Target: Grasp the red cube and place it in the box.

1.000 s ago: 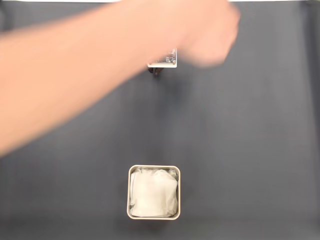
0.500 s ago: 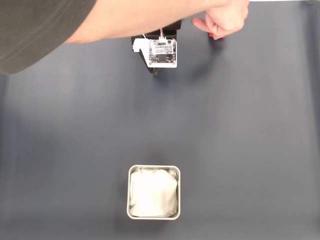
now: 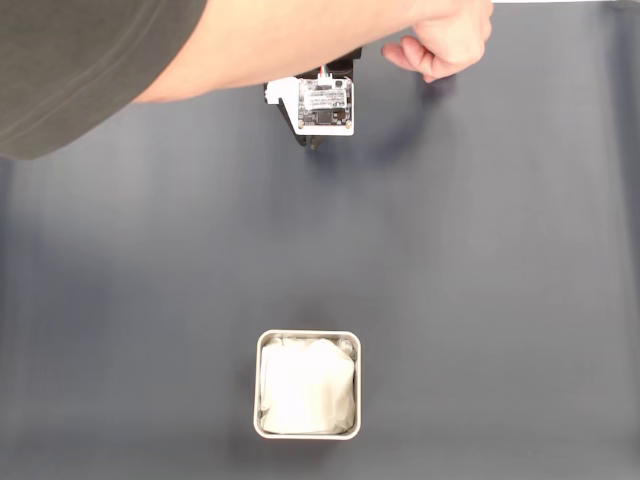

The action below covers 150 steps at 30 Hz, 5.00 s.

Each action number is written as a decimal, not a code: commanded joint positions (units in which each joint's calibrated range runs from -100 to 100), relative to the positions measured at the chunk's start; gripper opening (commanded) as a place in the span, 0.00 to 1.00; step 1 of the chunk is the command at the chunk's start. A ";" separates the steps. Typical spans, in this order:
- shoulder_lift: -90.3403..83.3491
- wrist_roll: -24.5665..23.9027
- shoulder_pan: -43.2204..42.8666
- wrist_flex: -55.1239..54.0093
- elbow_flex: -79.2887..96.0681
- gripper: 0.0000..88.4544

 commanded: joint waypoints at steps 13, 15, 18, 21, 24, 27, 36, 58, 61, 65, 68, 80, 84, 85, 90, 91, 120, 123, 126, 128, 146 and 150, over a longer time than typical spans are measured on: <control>0.09 -0.39 -0.50 1.12 0.45 0.00; 0.09 -0.39 -0.50 1.12 0.45 0.00; 0.09 -0.39 -0.50 1.12 0.45 0.00; 0.09 -0.39 -0.50 1.12 0.45 0.00; 0.09 -0.39 -0.50 1.12 0.45 0.00; 0.09 -0.39 -0.50 1.12 0.45 0.00; 0.09 -0.39 -0.50 1.12 0.45 0.00; 0.09 -0.39 -0.50 1.12 0.45 0.00; 0.09 -0.39 -0.50 1.12 0.45 0.00; 0.09 -0.39 -0.50 1.12 0.45 0.00; 0.09 -0.39 -0.14 1.12 0.45 0.00; 0.09 -0.44 -0.57 1.12 0.45 0.00; 0.09 -0.54 -0.64 0.46 0.45 0.00; 0.09 -1.03 -0.64 -1.17 0.45 0.00; 3.29 -2.34 -0.43 -13.14 -6.58 0.00; 5.46 -2.49 -0.64 -15.03 -10.32 0.00; 44.63 0.88 -9.73 3.33 -71.63 0.00; 44.80 0.98 -11.72 3.83 -71.90 0.00; 44.97 1.42 -16.48 4.73 -71.81 0.00; 45.06 1.47 -17.33 4.89 -71.81 0.00; 44.63 1.61 -27.49 4.81 -69.53 0.00; 44.37 1.42 -30.12 4.81 -68.35 0.00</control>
